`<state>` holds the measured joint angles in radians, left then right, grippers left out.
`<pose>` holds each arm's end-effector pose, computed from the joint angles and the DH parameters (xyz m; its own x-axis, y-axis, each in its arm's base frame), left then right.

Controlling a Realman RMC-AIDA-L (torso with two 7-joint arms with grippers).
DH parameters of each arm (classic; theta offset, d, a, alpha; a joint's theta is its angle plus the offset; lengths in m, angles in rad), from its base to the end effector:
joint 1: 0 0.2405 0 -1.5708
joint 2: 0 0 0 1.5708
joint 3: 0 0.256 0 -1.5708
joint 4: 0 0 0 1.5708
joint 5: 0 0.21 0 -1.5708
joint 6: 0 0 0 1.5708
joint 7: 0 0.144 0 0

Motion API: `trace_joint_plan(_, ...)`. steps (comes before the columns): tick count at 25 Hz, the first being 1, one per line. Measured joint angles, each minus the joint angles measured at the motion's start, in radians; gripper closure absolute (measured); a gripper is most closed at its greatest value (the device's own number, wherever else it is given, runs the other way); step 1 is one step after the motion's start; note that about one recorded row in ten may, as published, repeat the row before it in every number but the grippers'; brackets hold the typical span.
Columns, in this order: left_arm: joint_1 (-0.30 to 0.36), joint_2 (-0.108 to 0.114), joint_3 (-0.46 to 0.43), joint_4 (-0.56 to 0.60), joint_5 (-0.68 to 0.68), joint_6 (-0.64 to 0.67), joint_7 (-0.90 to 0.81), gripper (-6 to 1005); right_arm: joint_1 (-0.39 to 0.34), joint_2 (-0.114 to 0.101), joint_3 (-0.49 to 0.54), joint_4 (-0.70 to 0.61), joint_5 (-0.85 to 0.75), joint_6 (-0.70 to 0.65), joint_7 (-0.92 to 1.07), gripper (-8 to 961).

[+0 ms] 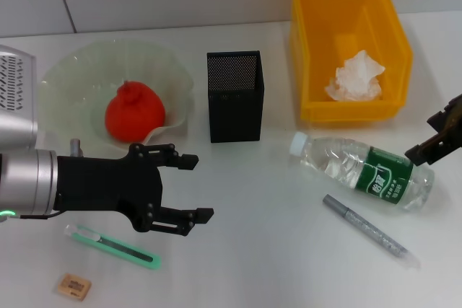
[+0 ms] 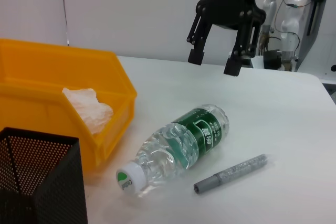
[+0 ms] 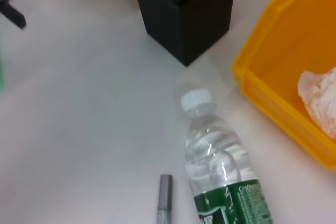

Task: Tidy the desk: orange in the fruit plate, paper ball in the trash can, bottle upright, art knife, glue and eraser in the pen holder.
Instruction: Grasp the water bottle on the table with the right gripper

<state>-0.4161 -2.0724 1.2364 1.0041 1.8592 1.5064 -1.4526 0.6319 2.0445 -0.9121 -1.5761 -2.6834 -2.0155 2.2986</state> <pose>-0.2131 0.3120 -0.0230 0.9497 0.1084 0.2939 0.1378 -0.9871 -0.0813 0.1935 0.3310 0.1114 0.7199 -0.6651 0.1984 -0.5485 -0.7203 -0.4247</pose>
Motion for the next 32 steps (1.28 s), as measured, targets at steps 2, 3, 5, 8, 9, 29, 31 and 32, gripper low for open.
trace_joint_plan(2,0.001,0.000,0.000,-0.001,0.000,0.000,0.000,219,-0.001,0.003,-0.033,0.000,-0.017,0.012,-0.003,178)
trace_joint_plan(3,0.002,0.000,0.001,-0.001,0.000,0.000,0.000,219,-0.001,0.005,-0.050,0.001,-0.026,0.018,-0.004,178)
trace_joint_plan(5,0.003,0.000,0.002,-0.002,0.000,0.000,0.000,220,-0.005,0.009,-0.089,0.002,-0.048,0.039,-0.012,177)
trace_joint_plan(8,0.003,0.000,0.002,-0.010,0.000,0.000,0.006,221,-0.011,0.017,-0.137,0.006,-0.074,0.080,-0.033,177)
trace_joint_plan(9,0.003,0.000,0.002,-0.012,0.000,0.000,0.009,221,-0.011,0.022,-0.148,0.013,-0.082,0.092,-0.040,177)
trace_joint_plan(29,-0.002,0.000,0.003,-0.015,-0.002,0.000,0.011,226,0.011,0.032,-0.256,0.197,-0.116,0.258,-0.081,178)
trace_joint_plan(31,-0.004,0.000,0.003,-0.015,-0.002,0.000,0.011,227,0.015,0.033,-0.256,0.210,-0.111,0.264,-0.081,178)
trace_joint_plan(32,-0.004,0.000,0.003,-0.015,-0.002,0.000,0.011,227,0.017,0.033,-0.256,0.214,-0.110,0.268,-0.081,178)
